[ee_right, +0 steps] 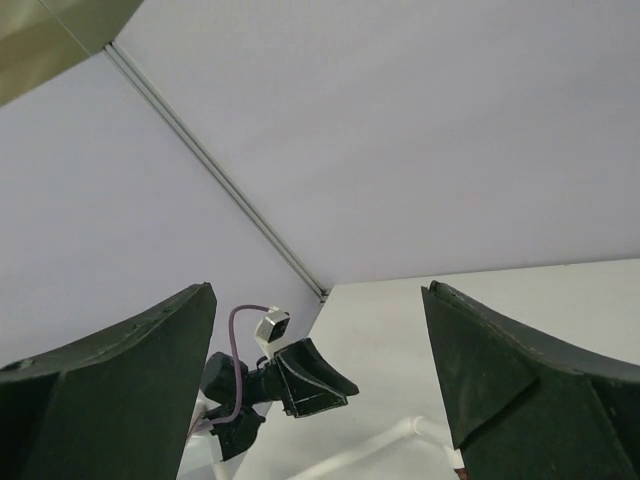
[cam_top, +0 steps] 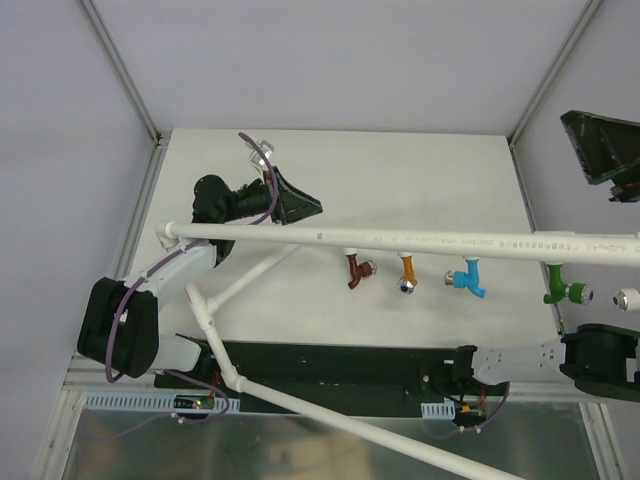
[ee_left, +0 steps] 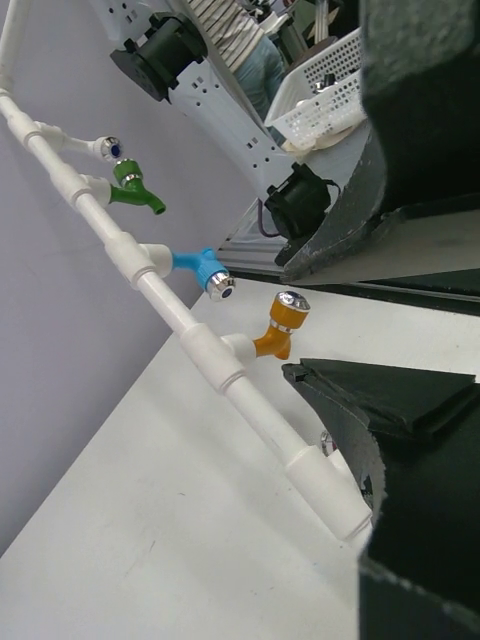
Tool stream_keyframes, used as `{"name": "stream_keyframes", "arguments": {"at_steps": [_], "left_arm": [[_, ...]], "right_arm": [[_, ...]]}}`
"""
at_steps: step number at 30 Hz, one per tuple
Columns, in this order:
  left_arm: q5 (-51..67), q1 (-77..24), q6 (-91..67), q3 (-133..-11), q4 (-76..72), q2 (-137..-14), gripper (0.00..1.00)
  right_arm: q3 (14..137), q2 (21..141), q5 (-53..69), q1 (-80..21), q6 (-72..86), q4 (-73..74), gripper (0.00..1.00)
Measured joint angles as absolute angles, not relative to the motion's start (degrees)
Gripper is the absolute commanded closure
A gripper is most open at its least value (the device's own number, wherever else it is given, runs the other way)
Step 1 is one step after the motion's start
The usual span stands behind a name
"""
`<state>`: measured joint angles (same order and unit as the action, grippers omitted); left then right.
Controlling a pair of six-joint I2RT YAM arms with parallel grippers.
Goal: Install the water faucets
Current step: Reset both arms
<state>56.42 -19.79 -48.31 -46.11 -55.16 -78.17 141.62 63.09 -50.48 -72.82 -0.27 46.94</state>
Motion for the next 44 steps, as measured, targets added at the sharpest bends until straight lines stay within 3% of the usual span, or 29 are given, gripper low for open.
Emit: {"name": "stream_keyframes", "arguments": {"at_steps": [3,9,17,22,44], "left_arm": [[56.2,-19.8,-45.6,-46.0,-48.7,-76.2,0.69],[45.4,-19.8,-42.7,-41.5,-32.6,-71.5,0.56],[26.1,-21.2,-44.2,-37.7,-14.9,-60.8,0.56],[22.7,-20.8,-43.4,-38.9,-4.7,-60.0,0.54],[15.5,-20.6,-40.0,-38.0,4.0,-56.4,0.49]], "right_arm": [[141.2,65.2,-51.1,-73.5,-0.8,47.6,0.07],[138.9,67.8,-51.8,-74.2,-1.2,48.3,0.06],[137.1,67.9,-52.0,-74.2,-1.1,48.7,0.05],[136.1,67.9,-51.9,-74.2,-1.1,48.6,0.04],[127.9,66.9,-50.7,-74.2,-0.4,48.2,0.04]]}}
